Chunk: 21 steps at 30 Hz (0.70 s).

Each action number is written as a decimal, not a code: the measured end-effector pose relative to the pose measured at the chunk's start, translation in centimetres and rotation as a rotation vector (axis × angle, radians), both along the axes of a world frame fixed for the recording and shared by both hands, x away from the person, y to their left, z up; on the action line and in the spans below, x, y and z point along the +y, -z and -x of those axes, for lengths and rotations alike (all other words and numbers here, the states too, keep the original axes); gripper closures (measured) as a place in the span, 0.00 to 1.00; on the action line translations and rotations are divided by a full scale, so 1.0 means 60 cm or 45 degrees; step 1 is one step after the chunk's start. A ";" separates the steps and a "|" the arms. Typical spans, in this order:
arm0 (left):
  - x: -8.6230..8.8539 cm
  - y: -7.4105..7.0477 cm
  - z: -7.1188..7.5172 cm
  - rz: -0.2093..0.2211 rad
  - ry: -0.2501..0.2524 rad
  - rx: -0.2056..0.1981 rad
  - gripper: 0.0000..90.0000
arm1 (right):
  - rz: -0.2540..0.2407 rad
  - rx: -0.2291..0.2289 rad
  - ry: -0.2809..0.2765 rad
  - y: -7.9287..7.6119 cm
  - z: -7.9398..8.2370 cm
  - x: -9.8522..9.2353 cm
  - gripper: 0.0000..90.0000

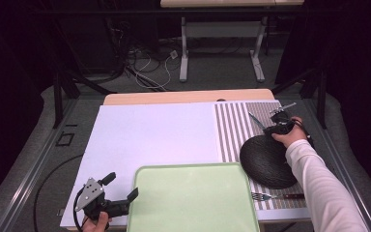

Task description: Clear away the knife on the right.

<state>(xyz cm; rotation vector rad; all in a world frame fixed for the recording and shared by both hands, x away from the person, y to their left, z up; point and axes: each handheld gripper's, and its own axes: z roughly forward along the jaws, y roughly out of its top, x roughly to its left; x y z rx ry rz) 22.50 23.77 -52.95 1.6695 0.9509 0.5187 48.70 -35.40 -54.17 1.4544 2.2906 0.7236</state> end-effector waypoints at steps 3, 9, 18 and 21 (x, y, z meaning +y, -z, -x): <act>-0.001 0.000 0.001 0.005 0.001 0.004 0.00 | 0.000 -0.003 0.000 0.000 0.000 0.000 0.86; 0.000 0.000 0.000 -0.001 0.000 0.000 0.00 | 0.005 -0.005 0.004 -0.002 0.001 0.000 0.86; 0.000 0.000 0.000 0.000 0.000 0.002 0.00 | 0.026 -0.027 0.032 -0.010 0.002 -0.015 0.86; 0.000 0.000 0.000 -0.004 0.002 0.002 0.00 | 0.029 -0.036 0.048 -0.012 0.003 -0.025 0.86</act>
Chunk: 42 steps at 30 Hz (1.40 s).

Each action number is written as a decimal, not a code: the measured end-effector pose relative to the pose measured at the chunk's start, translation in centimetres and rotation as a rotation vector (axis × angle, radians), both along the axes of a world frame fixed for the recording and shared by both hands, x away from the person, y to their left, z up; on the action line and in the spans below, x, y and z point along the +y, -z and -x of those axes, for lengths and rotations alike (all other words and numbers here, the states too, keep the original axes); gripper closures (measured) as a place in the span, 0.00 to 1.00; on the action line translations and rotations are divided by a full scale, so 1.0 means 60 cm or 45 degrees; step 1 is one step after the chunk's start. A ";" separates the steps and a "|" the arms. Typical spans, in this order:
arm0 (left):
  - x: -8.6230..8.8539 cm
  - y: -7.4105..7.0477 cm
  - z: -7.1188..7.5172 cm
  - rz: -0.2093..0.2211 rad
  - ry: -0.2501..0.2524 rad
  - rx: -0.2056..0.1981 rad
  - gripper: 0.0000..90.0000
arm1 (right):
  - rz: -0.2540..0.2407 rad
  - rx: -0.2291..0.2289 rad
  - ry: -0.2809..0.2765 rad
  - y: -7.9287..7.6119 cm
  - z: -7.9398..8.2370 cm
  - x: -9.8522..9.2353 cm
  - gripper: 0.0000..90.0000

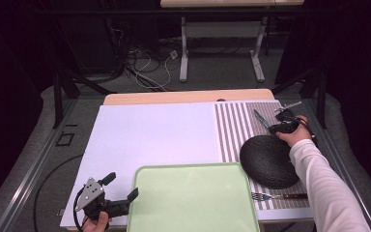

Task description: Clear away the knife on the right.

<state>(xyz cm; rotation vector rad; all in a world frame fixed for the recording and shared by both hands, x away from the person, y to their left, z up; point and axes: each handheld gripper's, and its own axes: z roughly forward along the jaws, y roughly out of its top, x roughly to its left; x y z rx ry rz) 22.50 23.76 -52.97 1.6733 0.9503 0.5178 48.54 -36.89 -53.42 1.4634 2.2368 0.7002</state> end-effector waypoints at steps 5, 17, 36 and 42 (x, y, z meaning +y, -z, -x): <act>0.000 0.000 0.000 0.002 -0.002 0.004 0.00 | 0.009 -0.010 0.037 -0.003 0.001 -0.019 0.86; -0.001 0.001 0.000 0.012 -0.005 0.009 0.00 | -0.033 -0.016 0.146 -0.014 0.016 -0.061 0.86; -0.001 0.000 0.000 0.009 -0.003 0.001 0.00 | -0.121 0.002 0.198 -0.057 0.071 -0.053 0.86; 0.000 0.000 0.000 0.012 -0.004 -0.001 0.00 | -0.128 0.017 0.182 -0.066 0.092 -0.049 0.86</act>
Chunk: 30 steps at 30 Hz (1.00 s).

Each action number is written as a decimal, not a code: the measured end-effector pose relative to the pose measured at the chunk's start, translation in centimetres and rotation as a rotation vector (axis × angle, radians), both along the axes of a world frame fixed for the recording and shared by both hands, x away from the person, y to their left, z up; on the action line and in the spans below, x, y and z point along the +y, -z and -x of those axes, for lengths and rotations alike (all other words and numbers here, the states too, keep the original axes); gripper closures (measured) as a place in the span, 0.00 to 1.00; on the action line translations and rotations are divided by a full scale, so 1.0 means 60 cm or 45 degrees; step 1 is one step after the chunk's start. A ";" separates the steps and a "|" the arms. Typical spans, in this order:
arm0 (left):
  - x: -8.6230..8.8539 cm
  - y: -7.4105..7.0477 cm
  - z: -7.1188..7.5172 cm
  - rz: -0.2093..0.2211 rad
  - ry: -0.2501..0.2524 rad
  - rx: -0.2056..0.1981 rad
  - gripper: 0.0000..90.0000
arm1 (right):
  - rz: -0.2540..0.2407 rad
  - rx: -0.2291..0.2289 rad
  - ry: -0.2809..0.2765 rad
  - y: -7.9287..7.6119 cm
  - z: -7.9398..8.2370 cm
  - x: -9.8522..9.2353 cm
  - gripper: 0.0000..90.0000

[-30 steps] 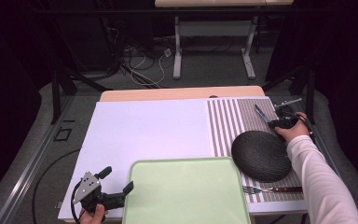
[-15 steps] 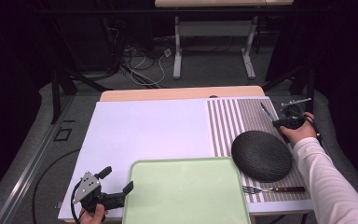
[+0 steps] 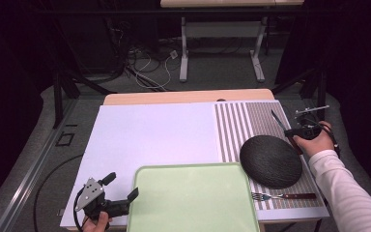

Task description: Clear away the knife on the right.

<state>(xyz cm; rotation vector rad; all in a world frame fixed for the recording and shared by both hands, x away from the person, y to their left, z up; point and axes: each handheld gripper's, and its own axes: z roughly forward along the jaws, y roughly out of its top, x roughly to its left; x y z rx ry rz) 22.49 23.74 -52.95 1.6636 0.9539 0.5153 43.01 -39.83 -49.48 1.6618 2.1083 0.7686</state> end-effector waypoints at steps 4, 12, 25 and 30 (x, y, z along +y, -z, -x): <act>0.001 0.000 0.001 -0.003 0.000 -0.001 0.00 | -0.005 0.008 0.016 -0.007 0.016 0.001 0.86; -0.001 0.000 0.001 0.002 0.000 0.000 0.00 | -0.017 0.006 0.020 -0.018 0.055 0.007 0.86; -0.001 -0.001 0.002 -0.006 0.001 -0.002 0.01 | -0.069 -0.018 -0.006 -0.029 0.134 0.022 0.86; -0.001 -0.001 0.002 -0.006 0.002 -0.003 0.00 | -0.090 -0.030 -0.018 -0.025 0.167 0.031 0.86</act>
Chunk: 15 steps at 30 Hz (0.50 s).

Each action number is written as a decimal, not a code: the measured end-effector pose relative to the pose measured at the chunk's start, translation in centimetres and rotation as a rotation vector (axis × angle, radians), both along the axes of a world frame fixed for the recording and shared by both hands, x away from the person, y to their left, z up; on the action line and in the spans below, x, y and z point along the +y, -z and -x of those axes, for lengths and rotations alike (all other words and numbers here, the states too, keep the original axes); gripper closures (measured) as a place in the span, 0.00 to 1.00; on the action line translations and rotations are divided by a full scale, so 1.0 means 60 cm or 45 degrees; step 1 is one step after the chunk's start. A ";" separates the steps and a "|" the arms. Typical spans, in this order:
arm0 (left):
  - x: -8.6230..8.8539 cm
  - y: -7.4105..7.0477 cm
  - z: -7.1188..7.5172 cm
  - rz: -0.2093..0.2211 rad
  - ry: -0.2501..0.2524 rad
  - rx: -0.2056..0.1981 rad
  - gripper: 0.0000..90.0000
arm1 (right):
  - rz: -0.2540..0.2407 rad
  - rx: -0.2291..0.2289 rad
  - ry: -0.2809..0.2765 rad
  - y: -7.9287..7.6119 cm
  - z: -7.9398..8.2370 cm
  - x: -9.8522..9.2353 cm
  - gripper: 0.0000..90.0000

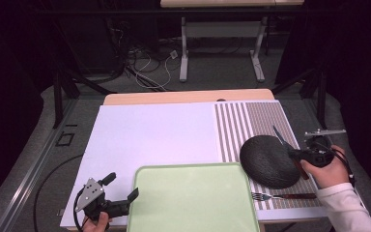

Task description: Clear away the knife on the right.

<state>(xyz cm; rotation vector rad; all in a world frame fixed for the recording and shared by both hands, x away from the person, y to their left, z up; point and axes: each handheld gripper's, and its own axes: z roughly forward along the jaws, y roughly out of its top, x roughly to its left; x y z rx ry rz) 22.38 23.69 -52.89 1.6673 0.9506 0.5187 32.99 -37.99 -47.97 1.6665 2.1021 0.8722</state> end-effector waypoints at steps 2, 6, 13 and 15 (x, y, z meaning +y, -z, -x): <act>0.000 0.000 0.000 0.000 0.001 0.000 0.00 | -0.021 -0.004 -0.005 0.003 0.013 0.002 0.86; 0.000 0.000 0.000 -0.002 0.000 -0.001 0.00 | -0.011 -0.001 -0.006 0.009 0.037 0.013 0.86; -0.001 0.000 0.000 -0.004 0.003 -0.003 0.00 | -0.001 -0.004 -0.089 0.020 0.073 0.049 0.86; -0.001 0.000 0.000 -0.002 0.002 -0.001 0.00 | -0.027 0.009 -0.109 0.025 0.083 0.061 0.86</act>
